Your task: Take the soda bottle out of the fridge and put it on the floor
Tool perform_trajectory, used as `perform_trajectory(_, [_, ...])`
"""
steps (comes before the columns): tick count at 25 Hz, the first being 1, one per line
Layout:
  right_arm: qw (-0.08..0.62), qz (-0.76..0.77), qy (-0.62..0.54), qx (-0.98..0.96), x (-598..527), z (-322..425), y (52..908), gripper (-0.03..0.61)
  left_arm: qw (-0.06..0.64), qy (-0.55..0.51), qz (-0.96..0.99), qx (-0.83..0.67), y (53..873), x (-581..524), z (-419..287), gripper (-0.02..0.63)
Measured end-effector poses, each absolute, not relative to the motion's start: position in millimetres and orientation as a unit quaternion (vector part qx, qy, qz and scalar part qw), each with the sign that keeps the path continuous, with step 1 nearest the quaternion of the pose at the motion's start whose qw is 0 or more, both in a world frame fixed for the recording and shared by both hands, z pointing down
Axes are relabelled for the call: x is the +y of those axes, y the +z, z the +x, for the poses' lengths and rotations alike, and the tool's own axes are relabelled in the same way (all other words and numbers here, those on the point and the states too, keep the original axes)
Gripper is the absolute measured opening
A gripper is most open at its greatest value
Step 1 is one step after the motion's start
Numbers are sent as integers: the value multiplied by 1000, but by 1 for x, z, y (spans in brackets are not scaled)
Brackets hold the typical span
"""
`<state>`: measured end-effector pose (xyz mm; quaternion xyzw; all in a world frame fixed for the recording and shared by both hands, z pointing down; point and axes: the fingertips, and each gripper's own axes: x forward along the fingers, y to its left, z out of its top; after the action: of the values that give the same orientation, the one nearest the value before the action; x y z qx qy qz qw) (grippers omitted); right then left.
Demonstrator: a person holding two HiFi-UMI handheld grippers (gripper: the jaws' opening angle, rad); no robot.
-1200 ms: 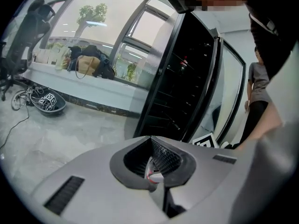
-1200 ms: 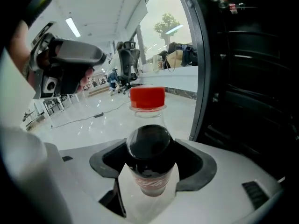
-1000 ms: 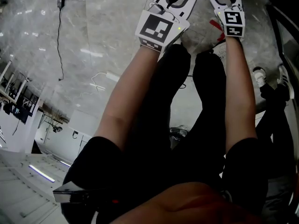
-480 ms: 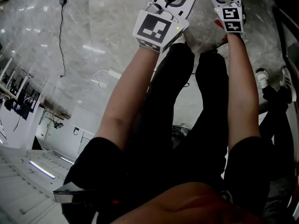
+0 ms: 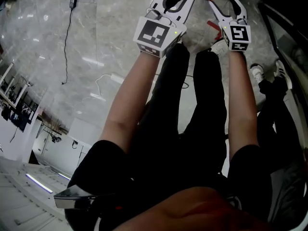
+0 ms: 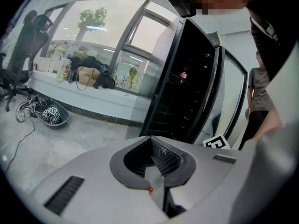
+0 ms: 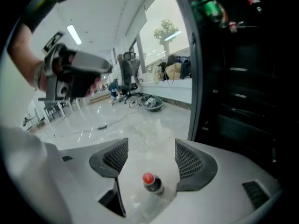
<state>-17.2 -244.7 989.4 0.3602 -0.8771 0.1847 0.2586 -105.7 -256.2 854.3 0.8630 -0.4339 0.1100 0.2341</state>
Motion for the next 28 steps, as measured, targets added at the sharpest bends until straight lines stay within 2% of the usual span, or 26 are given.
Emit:
perform_trajectory(3, [208, 390, 201, -874, -245, 2, 897, 311, 225, 96, 872, -425, 790, -260, -89, 5])
perform_trajectory(4, [196, 394, 208, -873, -241, 8, 867, 282, 224, 94, 876, -416, 769, -258, -81, 5])
perform_trajectory(7, [154, 393, 222, -879, -219, 21, 772, 129, 216, 109, 895, -374, 709, -239, -52, 5])
perform_trajectory(11, [95, 391, 207, -892, -200, 35, 637, 13, 223, 97, 907, -344, 619, -221, -33, 5])
perform_trajectory(14, [64, 397, 183, -897, -190, 48, 549, 12, 247, 65, 903, -347, 551, -212, -28, 5])
perform_trajectory(18, [46, 406, 126, -904, -189, 63, 448, 11, 236, 43, 909, -340, 466, -212, -15, 5])
perform_trajectory(22, [61, 392, 92, -913, -188, 64, 361, 12, 176, 56, 935, -302, 382, -199, 5, 5])
perform_trajectory(25, [31, 369, 105, -923, -174, 61, 304, 12, 127, 70, 954, -262, 332, -171, 16, 5])
perform_trajectory(28, [17, 366, 105, -925, -150, 50, 258, 12, 114, 67, 959, -252, 285, -150, 4, 5])
